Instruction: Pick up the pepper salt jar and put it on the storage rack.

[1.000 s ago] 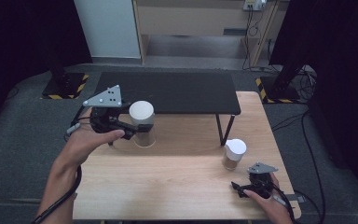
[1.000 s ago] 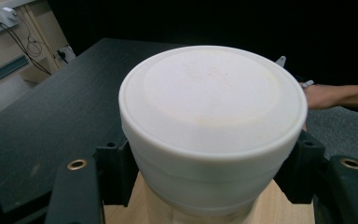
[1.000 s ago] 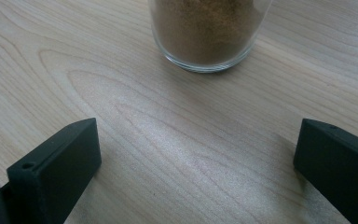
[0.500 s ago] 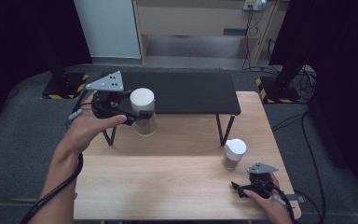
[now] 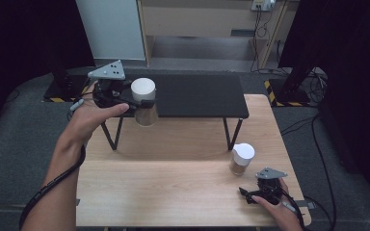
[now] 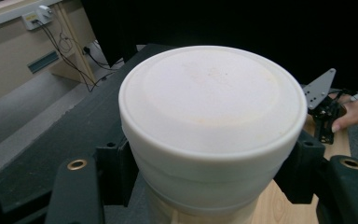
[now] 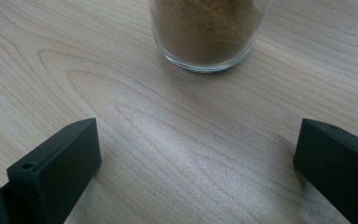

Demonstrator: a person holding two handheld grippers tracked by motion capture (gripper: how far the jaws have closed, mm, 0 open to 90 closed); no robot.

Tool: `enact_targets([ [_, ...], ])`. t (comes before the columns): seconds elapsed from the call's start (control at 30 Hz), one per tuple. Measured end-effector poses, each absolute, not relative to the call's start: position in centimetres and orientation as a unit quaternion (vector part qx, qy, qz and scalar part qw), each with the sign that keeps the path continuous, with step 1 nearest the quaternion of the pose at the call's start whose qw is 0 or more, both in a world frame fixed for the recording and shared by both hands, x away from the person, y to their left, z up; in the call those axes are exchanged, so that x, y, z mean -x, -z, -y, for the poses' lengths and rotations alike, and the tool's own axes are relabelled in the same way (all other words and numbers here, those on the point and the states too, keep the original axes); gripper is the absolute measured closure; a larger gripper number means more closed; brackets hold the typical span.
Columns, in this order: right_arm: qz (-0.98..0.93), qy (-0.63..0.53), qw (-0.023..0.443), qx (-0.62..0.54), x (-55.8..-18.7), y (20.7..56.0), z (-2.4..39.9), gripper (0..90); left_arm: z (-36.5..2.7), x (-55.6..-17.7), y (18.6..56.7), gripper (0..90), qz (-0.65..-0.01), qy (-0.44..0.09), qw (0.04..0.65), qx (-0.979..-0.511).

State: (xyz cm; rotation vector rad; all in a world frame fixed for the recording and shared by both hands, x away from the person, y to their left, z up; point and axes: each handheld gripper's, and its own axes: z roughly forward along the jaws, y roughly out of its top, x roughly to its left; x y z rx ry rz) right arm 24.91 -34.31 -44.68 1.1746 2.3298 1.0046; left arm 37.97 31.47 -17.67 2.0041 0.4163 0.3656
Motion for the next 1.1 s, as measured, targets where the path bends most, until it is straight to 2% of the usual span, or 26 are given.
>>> enact_targets([
  [0.67,-0.821,-0.354,0.171,-0.415,-24.9,44.6,34.3,1.4,-31.2,-42.7,18.6,33.2,-0.198,-0.161,0.499,-0.828],
  [1.1,-0.82,-0.354,0.171,-0.415,-24.9,44.7,34.3,1.4,-31.7,-43.8,20.3,33.1,-0.217,-0.159,0.506,-0.82],
])
